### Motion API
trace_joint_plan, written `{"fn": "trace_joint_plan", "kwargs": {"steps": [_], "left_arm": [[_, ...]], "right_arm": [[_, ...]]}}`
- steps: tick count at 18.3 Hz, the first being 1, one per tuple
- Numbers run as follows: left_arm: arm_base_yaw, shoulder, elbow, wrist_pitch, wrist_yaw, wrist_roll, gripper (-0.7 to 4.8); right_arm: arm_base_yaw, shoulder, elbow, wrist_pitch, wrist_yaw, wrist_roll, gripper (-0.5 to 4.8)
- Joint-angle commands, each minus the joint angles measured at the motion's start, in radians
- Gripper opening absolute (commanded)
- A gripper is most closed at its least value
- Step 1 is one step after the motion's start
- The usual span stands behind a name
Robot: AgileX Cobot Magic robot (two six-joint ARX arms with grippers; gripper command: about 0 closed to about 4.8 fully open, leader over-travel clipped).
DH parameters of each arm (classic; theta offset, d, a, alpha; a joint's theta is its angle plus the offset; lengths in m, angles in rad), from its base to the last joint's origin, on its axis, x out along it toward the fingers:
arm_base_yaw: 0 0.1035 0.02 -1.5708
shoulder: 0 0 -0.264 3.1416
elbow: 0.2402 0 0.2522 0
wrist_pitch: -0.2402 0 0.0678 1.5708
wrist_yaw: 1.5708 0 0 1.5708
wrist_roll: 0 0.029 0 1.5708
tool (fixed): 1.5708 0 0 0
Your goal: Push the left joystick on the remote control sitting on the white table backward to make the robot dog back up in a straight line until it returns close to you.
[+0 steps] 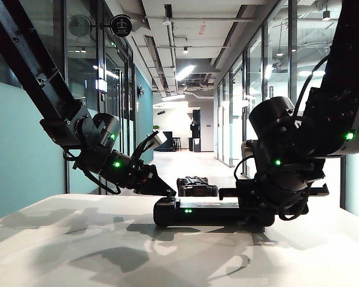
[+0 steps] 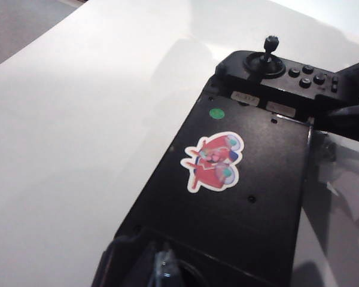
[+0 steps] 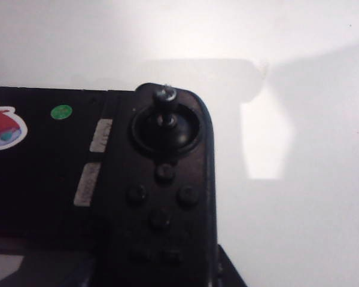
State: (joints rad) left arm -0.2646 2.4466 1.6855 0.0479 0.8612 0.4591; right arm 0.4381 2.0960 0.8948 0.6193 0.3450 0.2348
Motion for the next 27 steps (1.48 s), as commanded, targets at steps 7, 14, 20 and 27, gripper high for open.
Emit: {"fn": "trace_joint_plan", "kwargs": {"steps": [7,14,20,27], "left_arm": [[-0.002,-0.005,0.041,-0.009,-0.225,-0.184,-0.05],[-0.002,-0.09,0.069,-0.088,-0.556,-0.322,-0.05],[-0.002,-0.149,0.068,-0.214,-0.615,-0.327,-0.05],[-0.002,-0.302,-0.055,-0.174,-0.667,-0.356,-0.05]], "right_arm": [[-0.002,-0.005,0.005,0.028,0.017,-0.002,1.71],[-0.002,-0.005,0.005,0.028,-0.033,-0.033,2.83],[-0.002,-0.084,0.002,-0.085,-0.033,-0.054,2.87],[-0.002,-0.268,-0.064,-0.154,-0.026,-0.098,-0.02]]}}
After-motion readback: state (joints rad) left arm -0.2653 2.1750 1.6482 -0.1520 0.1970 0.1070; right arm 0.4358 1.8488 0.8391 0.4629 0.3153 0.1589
